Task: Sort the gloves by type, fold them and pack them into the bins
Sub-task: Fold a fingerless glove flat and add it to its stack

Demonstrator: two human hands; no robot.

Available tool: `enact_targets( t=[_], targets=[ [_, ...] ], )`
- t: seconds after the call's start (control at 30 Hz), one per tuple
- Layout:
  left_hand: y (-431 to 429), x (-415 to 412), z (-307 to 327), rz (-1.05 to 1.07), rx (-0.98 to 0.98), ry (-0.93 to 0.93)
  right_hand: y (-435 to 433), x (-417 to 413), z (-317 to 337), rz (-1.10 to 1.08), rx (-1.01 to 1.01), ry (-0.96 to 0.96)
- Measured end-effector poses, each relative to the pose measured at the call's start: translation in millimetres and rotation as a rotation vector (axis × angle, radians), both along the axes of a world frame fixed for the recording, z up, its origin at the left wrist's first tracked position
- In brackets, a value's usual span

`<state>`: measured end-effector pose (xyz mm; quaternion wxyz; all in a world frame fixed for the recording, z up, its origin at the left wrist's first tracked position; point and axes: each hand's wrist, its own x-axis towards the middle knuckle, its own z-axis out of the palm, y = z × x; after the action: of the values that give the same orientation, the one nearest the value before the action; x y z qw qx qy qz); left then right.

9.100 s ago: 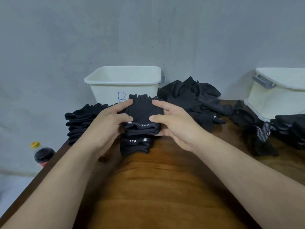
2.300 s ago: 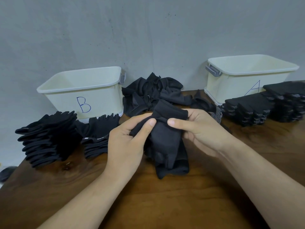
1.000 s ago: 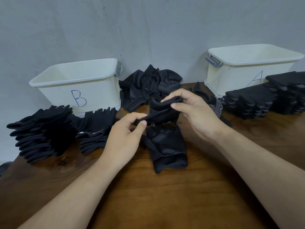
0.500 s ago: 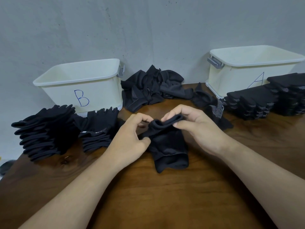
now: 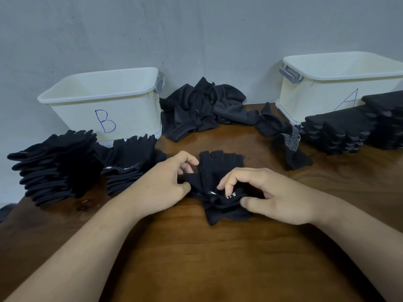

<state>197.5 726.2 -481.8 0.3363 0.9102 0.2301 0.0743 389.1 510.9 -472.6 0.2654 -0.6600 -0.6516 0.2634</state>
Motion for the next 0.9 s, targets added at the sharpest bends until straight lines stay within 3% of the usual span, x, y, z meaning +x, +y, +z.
enact_targets(
  t=[0.17, 0.3, 0.57, 0.9],
  targets=[
    [8, -2, 1, -0.023, -0.076, -0.001, 6, -16, -6, -0.081, 0.071, -0.260],
    [9, -1, 0, -0.036, -0.094, -0.011, 8, -19, -5, -0.076, 0.110, -0.353],
    [5, -2, 2, -0.048, -0.072, -0.007, 1, -16, 5, -0.186, 0.345, -0.327],
    [8, -3, 2, -0.051, -0.089, -0.004, 0, -16, 0, -0.085, 0.159, -0.308]
  ],
)
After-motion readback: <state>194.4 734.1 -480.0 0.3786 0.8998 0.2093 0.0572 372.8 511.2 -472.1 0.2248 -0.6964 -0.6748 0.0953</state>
